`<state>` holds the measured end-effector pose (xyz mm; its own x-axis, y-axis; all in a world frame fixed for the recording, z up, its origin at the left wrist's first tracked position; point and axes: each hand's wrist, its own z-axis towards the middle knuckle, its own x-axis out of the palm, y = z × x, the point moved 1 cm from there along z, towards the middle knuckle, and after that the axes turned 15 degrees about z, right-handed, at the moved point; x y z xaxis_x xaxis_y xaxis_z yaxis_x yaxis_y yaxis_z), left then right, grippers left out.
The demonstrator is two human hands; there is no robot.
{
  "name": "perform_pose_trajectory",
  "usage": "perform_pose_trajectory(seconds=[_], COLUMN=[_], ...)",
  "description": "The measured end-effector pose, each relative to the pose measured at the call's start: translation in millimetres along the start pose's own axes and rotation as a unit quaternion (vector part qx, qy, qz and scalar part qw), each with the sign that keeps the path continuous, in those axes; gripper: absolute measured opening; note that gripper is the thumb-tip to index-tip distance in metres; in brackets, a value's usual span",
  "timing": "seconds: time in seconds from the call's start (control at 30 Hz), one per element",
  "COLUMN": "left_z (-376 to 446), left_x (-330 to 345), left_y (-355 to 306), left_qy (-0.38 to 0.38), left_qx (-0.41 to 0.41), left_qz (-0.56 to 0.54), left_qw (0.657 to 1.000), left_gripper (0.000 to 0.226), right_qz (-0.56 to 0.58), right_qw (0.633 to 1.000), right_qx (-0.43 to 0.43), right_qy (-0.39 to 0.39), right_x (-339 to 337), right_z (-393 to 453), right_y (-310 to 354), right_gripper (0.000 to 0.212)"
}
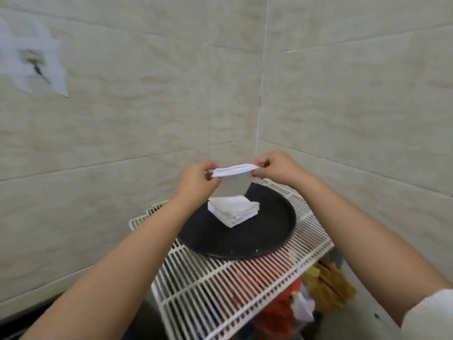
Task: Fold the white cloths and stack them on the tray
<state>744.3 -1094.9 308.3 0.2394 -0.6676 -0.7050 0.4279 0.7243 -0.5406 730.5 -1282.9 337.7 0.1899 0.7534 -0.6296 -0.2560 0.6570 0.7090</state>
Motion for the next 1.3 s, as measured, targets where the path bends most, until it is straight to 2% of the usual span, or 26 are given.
perform_pose_trajectory(seconds=[0.07, 0.13, 0.2, 0.33, 0.43, 0.6, 0.77, 0.87, 0.93, 1.0, 1.13, 1.3], left_z=[17.9, 27.5, 28.0, 14.1, 9.1, 11.5, 5.9, 1.2, 0.9, 0.2, -17.0, -54.4], left_x=[21.4, 47.7, 75.1, 120.3, 130.6, 135.3, 130.6, 120.8, 115.5, 111.9, 100.5, 68.4], left_y=[-1.3, 1.3, 8.7, 25.6, 28.4, 28.8, 27.7, 29.9, 34.9, 38.6, 45.3, 63.2], left_qy=[-0.032, -0.035, -0.010, 0.114, 0.135, 0.139, 0.158, 0.122, 0.097, 0.079, 0.056, 0.058], left_qx=[-0.006, -0.019, -0.024, -0.033, -0.059, -0.050, -0.066, -0.093, -0.117, -0.143, -0.199, -0.234], left_qz=[0.018, 0.048, 0.101, 0.218, 0.235, 0.288, 0.290, 0.272, 0.278, 0.291, 0.326, 0.353], left_qw=[0.999, 0.998, 0.995, 0.969, 0.961, 0.946, 0.942, 0.950, 0.948, 0.943, 0.922, 0.904], left_gripper=[0.022, 0.029, 0.032, 0.032, 0.032, 0.036, 0.048, 0.048, 0.044, 0.038, 0.037, 0.036], right_qz=[-0.017, -0.024, -0.053, -0.090, -0.076, -0.064, -0.097, -0.127, -0.106, -0.078, -0.116, -0.133], right_qw=[0.998, 0.994, 0.990, 0.975, 0.968, 0.959, 0.939, 0.939, 0.946, 0.946, 0.908, 0.912], right_qx=[-0.052, -0.104, -0.122, -0.107, -0.095, -0.105, -0.111, -0.122, -0.133, -0.152, -0.206, -0.141], right_qy=[-0.025, -0.010, 0.052, 0.174, 0.221, 0.254, 0.311, 0.295, 0.277, 0.274, 0.347, 0.362], right_x=[4.2, 10.8, 22.3, 47.2, 55.4, 49.1, 43.3, 39.5, 43.0, 56.1, 97.9, 113.7], right_z=[32.7, 60.3, 74.8, 73.5, 70.8, 77.4, 74.9, 76.9, 78.5, 81.1, 81.9, 85.9], right_y=[-25.0, -55.0, -88.7, -149.1, -168.3, -171.7, -170.7, -161.0, -146.0, -130.0, -105.2, -106.1], right_gripper=[0.018, 0.018, 0.019, 0.015, 0.018, 0.020, 0.027, 0.027, 0.034, 0.027, 0.041, 0.044])
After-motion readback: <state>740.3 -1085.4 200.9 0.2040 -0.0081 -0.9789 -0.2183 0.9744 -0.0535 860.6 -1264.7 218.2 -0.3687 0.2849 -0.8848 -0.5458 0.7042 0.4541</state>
